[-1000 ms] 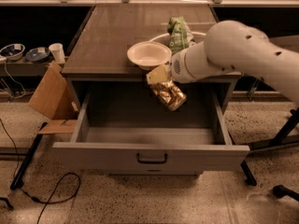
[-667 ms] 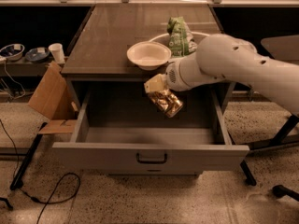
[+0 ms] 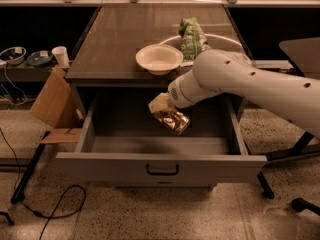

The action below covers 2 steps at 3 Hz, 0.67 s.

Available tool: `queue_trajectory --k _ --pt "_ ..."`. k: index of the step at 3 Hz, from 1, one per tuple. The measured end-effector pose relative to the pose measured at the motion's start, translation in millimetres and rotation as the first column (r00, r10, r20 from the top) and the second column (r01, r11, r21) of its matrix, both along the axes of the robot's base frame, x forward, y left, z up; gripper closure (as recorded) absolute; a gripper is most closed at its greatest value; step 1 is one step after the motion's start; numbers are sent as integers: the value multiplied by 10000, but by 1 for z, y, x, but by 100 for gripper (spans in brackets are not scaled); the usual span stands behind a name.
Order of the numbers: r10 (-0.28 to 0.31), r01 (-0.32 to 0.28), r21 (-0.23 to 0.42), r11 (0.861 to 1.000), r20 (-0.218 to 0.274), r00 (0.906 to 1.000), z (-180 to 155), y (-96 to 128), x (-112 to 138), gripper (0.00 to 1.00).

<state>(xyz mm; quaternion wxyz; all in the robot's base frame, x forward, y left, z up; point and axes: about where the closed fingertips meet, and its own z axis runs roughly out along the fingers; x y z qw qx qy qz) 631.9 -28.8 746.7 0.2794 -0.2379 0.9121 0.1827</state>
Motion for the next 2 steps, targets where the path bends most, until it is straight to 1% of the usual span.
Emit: queue_trajectory --k 1,2 --pt "342 -343 -370 9987 -40 9994 -19 9 4 100" --pt "736 -740 -903 9932 -74 9973 -32 20 14 100"
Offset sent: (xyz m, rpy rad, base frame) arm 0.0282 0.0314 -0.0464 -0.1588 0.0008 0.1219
